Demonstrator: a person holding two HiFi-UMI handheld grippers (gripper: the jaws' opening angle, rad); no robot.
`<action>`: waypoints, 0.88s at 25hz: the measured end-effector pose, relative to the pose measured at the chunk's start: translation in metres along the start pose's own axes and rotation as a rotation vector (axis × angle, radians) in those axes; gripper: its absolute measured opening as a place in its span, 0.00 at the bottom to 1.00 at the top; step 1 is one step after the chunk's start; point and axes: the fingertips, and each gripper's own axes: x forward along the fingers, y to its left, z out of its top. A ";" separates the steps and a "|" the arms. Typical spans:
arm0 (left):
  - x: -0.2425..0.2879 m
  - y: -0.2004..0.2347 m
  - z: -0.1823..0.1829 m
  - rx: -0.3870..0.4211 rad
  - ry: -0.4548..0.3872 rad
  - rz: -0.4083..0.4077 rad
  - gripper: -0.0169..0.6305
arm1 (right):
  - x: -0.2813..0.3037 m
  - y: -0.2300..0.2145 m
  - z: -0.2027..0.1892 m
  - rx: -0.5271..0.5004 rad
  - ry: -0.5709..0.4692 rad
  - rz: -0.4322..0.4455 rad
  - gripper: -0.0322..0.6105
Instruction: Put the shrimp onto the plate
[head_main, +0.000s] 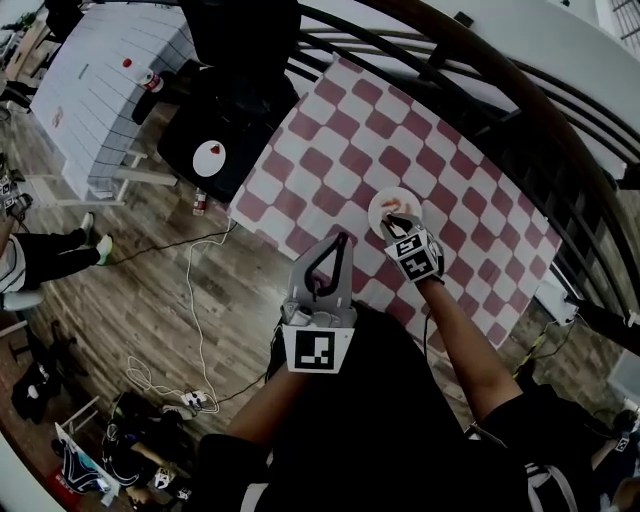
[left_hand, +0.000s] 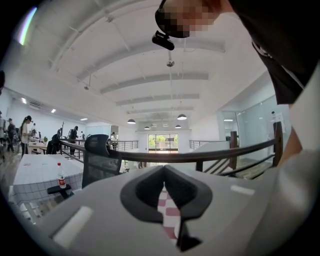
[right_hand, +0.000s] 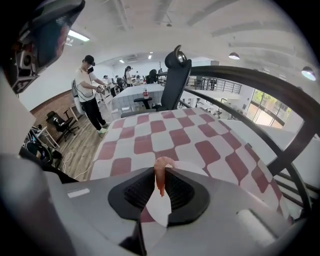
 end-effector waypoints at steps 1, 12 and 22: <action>0.002 0.000 0.000 0.000 0.002 0.001 0.04 | 0.006 -0.004 -0.004 0.010 0.012 0.002 0.15; -0.013 0.008 -0.020 0.009 0.062 0.068 0.04 | 0.049 -0.016 -0.044 -0.032 0.091 0.025 0.15; -0.023 0.003 -0.024 0.022 0.080 0.078 0.04 | 0.059 -0.013 -0.050 -0.032 0.121 0.034 0.15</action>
